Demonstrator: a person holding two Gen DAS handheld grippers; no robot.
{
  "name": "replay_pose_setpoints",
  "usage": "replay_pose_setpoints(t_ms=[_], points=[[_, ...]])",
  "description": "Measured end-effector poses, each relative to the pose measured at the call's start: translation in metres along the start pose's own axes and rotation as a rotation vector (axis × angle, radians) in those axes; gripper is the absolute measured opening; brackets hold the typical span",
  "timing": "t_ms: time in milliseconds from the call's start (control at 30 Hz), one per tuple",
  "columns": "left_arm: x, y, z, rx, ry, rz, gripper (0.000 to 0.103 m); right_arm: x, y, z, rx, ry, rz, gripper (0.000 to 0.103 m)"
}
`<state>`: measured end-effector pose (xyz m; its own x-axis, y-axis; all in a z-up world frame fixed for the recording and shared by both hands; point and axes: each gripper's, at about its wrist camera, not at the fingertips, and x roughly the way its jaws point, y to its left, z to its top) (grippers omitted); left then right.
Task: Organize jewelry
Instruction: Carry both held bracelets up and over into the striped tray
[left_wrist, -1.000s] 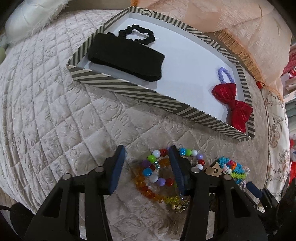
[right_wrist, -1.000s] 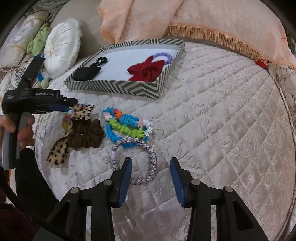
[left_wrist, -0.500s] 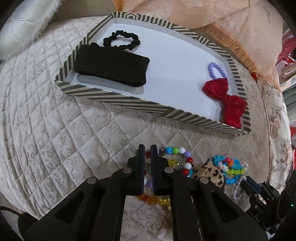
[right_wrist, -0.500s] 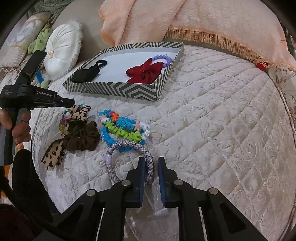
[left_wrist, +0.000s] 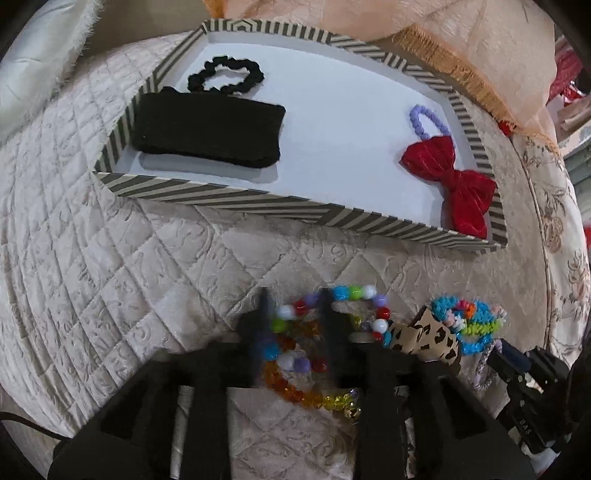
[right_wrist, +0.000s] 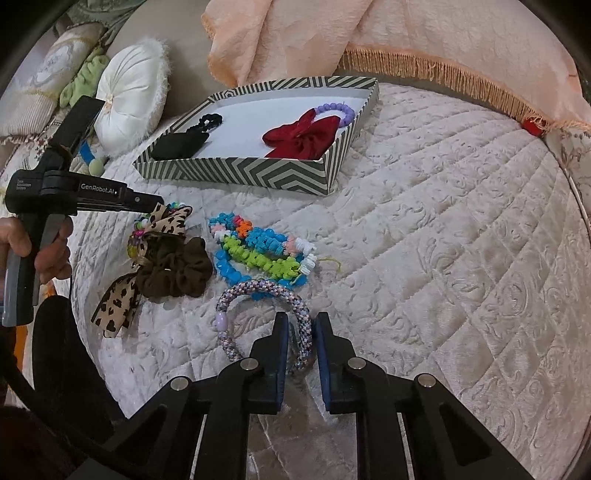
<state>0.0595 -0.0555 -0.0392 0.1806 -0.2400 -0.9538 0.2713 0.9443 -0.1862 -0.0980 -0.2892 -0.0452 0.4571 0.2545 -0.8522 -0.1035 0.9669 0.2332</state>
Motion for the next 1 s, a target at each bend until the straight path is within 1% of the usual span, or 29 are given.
replay_pose_setpoints(t_ms=[100,200,300,367,400,467,567,633,700,800,1000], points=[[0.001,0.004,0.002,-0.010,0.004,-0.022,0.039,0.001,0.000,0.001,0.000,-0.001,0.003,0.014],[0.003,0.007,0.001,-0.004,0.019,-0.023,0.039,0.003,-0.003,0.002,0.014,-0.003,0.014,0.014],[0.005,0.002,0.001,0.037,0.025,0.002,0.038,0.004,-0.005,0.003,0.036,-0.003,0.028,0.014],[0.007,-0.005,0.001,0.067,0.023,0.032,0.031,0.005,-0.006,0.004,0.041,-0.004,0.033,0.014],[0.009,-0.009,0.002,0.087,0.024,0.053,0.019,0.005,-0.006,0.004,0.042,-0.007,0.034,0.014],[0.011,-0.011,0.003,0.091,0.019,0.070,0.014,0.006,-0.007,0.004,0.042,-0.017,0.035,0.014],[0.007,-0.007,0.005,0.064,0.010,0.045,0.008,0.007,-0.001,0.004,0.021,-0.036,0.022,0.013],[-0.001,0.001,0.004,0.037,0.001,0.013,0.008,0.005,0.001,0.004,0.012,-0.044,0.018,0.011],[-0.014,0.006,0.002,0.024,-0.025,-0.006,0.008,-0.002,0.000,0.005,0.022,-0.060,0.027,0.008],[-0.035,0.009,-0.001,0.022,-0.061,-0.029,0.008,-0.016,0.000,0.008,0.028,-0.085,0.036,0.007],[-0.077,0.007,-0.008,0.020,-0.134,-0.068,0.008,-0.047,0.011,0.017,-0.005,-0.138,0.044,0.007]])
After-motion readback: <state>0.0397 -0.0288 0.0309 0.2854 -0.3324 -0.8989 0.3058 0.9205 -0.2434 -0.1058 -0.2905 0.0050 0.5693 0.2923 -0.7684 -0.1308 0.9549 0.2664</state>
